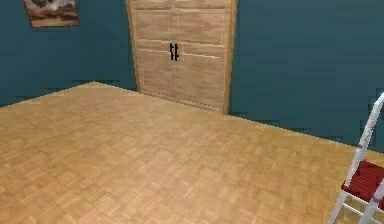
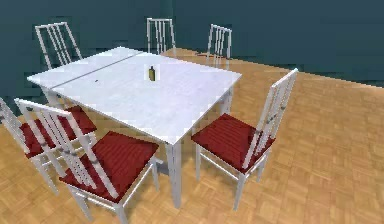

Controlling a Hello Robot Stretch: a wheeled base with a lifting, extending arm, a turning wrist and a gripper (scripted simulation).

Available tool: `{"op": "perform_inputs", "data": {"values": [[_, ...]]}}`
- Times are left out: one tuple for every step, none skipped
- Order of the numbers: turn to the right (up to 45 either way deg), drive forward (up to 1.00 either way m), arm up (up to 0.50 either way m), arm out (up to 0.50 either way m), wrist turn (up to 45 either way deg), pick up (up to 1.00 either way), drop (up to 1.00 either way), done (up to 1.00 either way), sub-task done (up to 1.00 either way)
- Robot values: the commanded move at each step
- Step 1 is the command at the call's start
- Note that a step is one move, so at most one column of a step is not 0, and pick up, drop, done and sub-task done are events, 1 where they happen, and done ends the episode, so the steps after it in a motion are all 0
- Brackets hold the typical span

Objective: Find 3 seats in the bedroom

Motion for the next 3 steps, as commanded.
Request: {"op": "perform_inputs", "data": {"values": [[0.0, 0.35, 0.0, 0.0, 0.0, 0.0, 0.0, 0.0, 0.0], [15.0, 0.0, 0.0, 0.0, 0.0, 0.0, 0.0, 0.0, 0.0], [0.0, 0.25, 0.0, 0.0, 0.0, 0.0, 0.0, 0.0, 0.0]]}}
